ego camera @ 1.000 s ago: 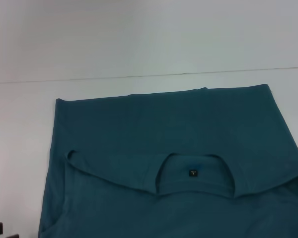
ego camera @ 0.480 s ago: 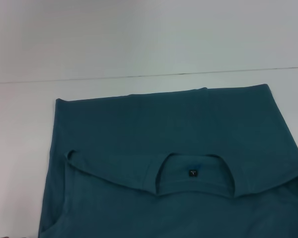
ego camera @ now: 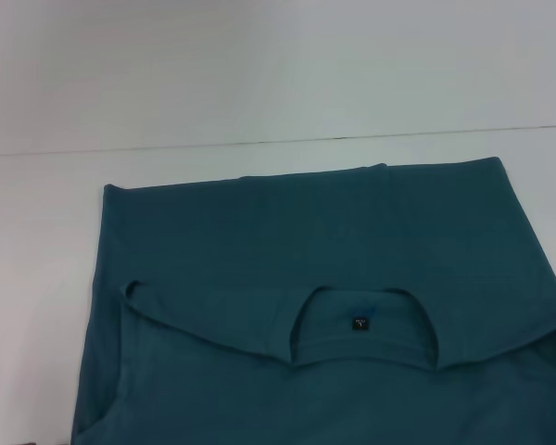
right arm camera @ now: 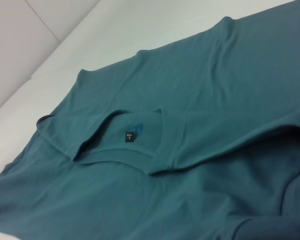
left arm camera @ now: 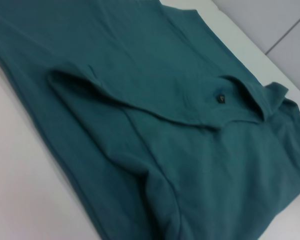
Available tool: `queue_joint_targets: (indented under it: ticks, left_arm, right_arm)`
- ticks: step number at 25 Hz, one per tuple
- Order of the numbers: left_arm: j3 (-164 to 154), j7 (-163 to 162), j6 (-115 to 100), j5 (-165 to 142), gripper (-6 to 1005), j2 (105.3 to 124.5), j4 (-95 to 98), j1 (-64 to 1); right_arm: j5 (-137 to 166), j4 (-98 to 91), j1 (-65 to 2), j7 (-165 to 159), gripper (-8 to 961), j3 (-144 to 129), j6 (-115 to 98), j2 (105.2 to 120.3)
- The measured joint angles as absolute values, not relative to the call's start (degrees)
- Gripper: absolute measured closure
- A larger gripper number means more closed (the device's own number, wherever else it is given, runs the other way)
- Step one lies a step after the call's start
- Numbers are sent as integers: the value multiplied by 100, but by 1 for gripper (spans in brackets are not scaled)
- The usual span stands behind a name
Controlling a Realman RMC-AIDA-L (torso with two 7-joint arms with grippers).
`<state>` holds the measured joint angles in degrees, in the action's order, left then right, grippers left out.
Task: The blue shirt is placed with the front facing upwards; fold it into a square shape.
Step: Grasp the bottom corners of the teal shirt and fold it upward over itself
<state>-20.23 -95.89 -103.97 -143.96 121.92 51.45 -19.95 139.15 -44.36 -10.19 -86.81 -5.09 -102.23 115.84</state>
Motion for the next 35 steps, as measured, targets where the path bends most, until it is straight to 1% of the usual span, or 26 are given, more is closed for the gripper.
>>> queue_joint_targets:
  ticks: [30,35]
  left_arm:
    - [-2247,-9819,-10266,-14484,215,12190,5055,-2058]
    - [-2239,-9856,-10218,-14467,255,12185,5036,-2073]
  right_arm:
    - [13922,-4403,-1099,-8693,855,-554,-10177,11566]
    - [13922,-4403,-1130,-8697,853,-557,-10177,11564]
